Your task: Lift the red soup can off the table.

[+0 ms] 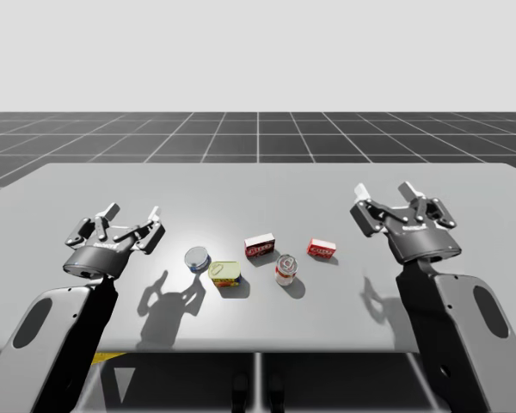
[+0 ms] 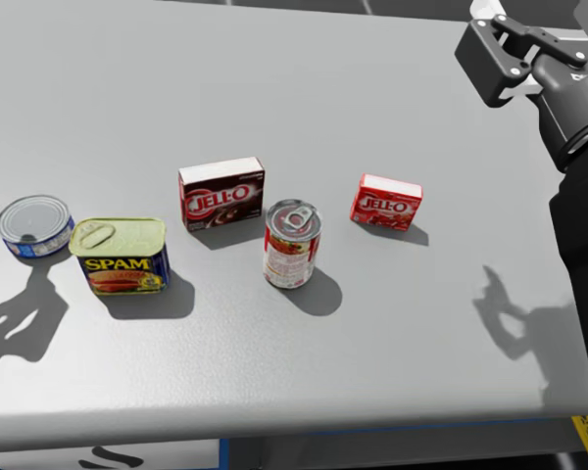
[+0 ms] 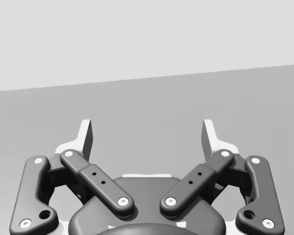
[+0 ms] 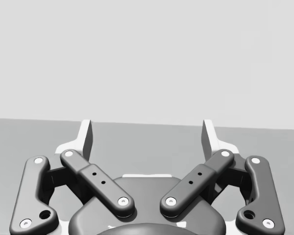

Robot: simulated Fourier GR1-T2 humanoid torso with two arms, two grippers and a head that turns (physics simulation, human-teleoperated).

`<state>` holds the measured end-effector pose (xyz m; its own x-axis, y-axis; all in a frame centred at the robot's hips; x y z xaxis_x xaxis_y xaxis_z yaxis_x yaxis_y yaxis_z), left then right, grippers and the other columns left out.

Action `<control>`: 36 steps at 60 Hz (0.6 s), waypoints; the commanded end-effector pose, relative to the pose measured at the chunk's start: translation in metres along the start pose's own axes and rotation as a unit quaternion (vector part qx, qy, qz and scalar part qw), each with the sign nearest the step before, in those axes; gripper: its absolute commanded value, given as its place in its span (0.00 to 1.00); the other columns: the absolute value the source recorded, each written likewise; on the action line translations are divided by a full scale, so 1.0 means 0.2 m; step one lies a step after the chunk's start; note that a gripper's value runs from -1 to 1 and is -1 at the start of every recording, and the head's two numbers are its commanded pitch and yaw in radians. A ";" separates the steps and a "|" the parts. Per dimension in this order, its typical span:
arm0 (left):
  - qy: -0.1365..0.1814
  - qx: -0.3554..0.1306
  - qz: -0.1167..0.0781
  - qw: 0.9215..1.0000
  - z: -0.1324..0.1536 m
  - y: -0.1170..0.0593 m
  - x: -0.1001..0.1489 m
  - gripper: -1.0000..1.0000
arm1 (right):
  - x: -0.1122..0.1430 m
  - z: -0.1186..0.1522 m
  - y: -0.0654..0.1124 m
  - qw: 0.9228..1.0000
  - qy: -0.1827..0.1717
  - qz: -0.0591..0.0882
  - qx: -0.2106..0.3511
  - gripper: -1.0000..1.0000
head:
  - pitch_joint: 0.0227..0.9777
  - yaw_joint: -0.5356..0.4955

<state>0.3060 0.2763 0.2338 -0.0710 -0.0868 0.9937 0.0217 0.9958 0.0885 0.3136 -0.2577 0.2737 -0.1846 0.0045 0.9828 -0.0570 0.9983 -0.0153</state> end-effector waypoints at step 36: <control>0.004 0.001 0.004 1.000 0.00 0.01 0.00 0.00 | -0.01 0.59 0.28 0.964 0.042 0.006 0.263 0.00 | 0.89 0.38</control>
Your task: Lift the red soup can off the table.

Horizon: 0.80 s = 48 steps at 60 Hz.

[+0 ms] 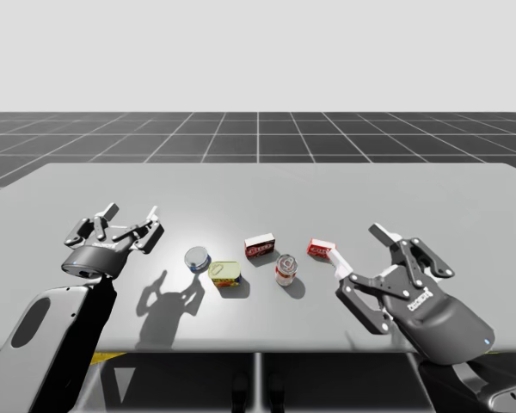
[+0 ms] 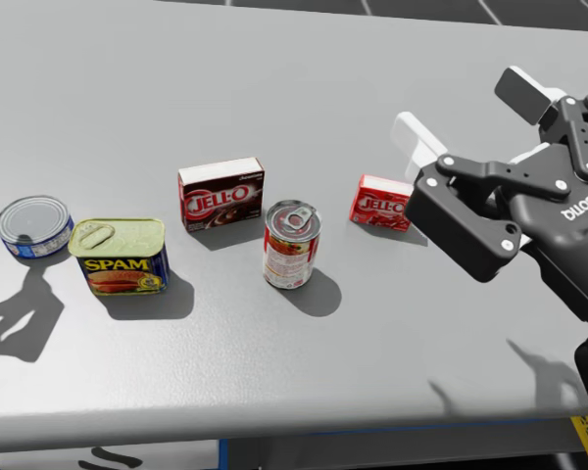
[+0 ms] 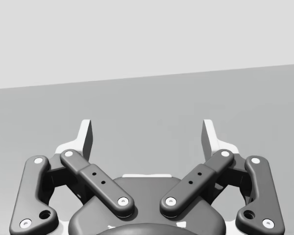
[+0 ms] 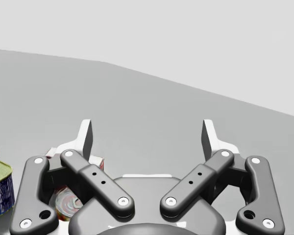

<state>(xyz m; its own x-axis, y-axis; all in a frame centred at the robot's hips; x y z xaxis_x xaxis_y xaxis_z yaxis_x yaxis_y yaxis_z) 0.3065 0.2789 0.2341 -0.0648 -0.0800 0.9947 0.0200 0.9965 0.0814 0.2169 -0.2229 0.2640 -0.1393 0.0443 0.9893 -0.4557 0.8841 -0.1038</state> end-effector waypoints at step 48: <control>0.002 0.000 -0.001 1.000 0.00 0.00 -0.01 0.00 | -0.49 -0.13 0.31 0.983 0.147 -0.066 0.090 0.00 | 0.89 0.38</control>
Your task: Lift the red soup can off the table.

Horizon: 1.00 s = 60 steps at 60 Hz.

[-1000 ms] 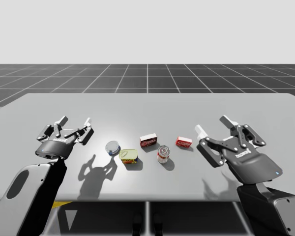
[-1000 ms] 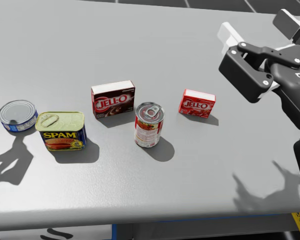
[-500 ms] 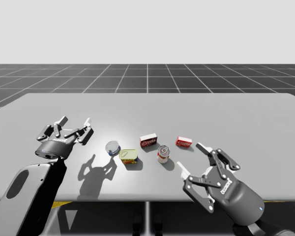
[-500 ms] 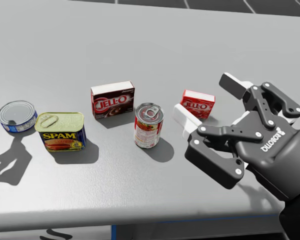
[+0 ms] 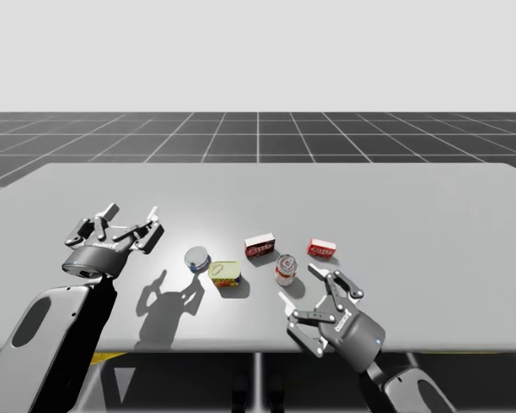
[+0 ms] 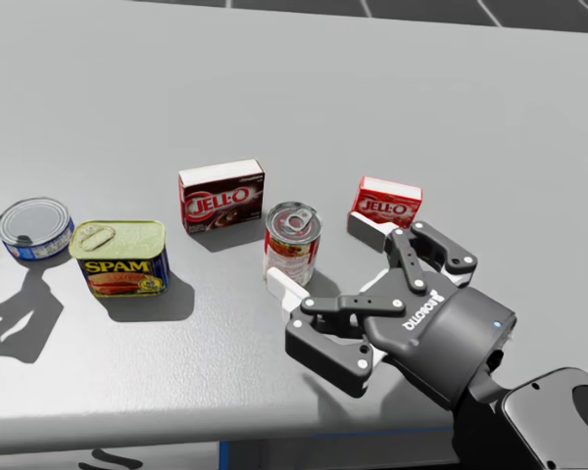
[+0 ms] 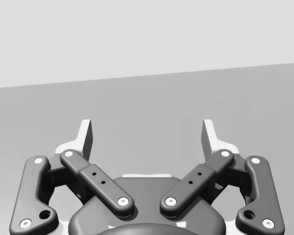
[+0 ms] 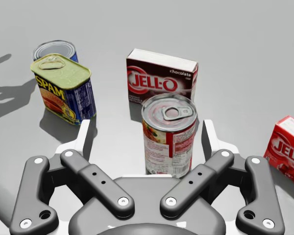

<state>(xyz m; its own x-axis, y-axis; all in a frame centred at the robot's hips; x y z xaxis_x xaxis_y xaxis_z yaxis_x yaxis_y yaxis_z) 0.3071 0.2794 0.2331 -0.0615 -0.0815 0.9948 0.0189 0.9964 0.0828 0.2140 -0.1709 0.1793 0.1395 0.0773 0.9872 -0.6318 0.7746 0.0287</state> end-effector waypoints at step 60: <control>0.001 -0.002 -0.002 1.000 0.00 0.00 0.00 0.00 | -0.18 -0.35 -0.08 0.989 0.111 -0.006 -0.102 1.00 | 0.64 0.39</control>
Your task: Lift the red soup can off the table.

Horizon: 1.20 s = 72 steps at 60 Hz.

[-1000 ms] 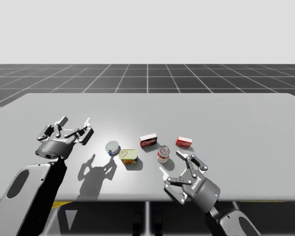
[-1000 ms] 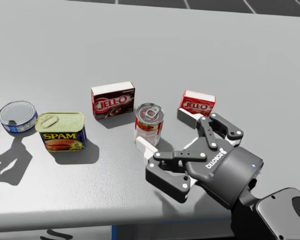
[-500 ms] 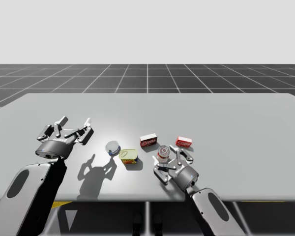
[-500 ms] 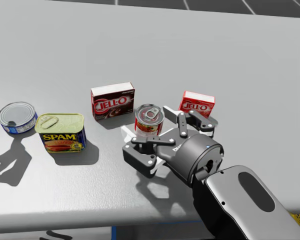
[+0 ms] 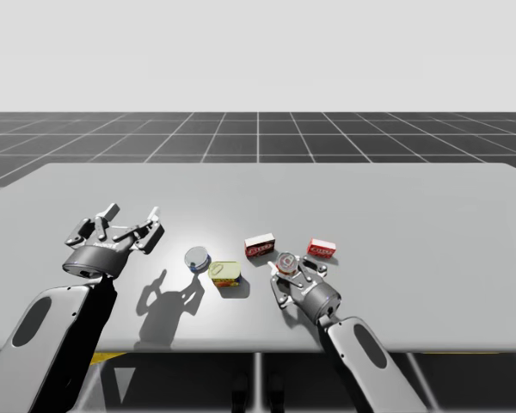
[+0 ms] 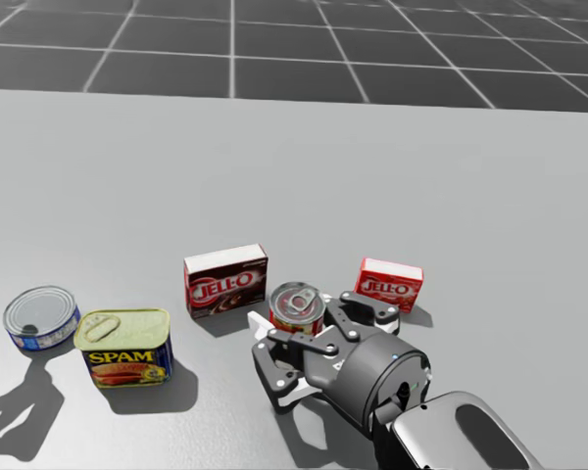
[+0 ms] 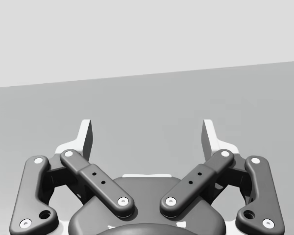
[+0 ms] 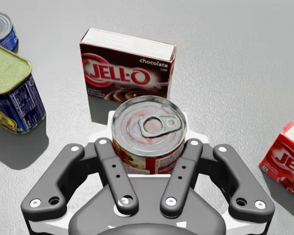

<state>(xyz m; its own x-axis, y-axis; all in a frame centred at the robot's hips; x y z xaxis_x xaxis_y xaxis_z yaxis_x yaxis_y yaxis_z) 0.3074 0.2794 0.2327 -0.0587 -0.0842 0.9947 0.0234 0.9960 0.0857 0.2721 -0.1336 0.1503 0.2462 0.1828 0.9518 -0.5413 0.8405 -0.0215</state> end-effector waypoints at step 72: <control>-0.005 0.000 -0.006 1.000 0.00 0.00 -0.01 0.00 | 0.48 0.14 -0.05 0.987 -0.133 0.039 -0.080 1.00 | 0.43 0.39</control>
<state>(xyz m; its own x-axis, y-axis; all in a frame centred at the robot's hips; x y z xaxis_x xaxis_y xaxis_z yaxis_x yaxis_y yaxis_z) 0.3075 0.2797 0.2316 -0.0668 -0.0930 0.9934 0.0239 0.9952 0.0948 0.2625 -0.1369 0.2028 0.0888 0.1652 0.9823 -0.5159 0.8512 -0.0965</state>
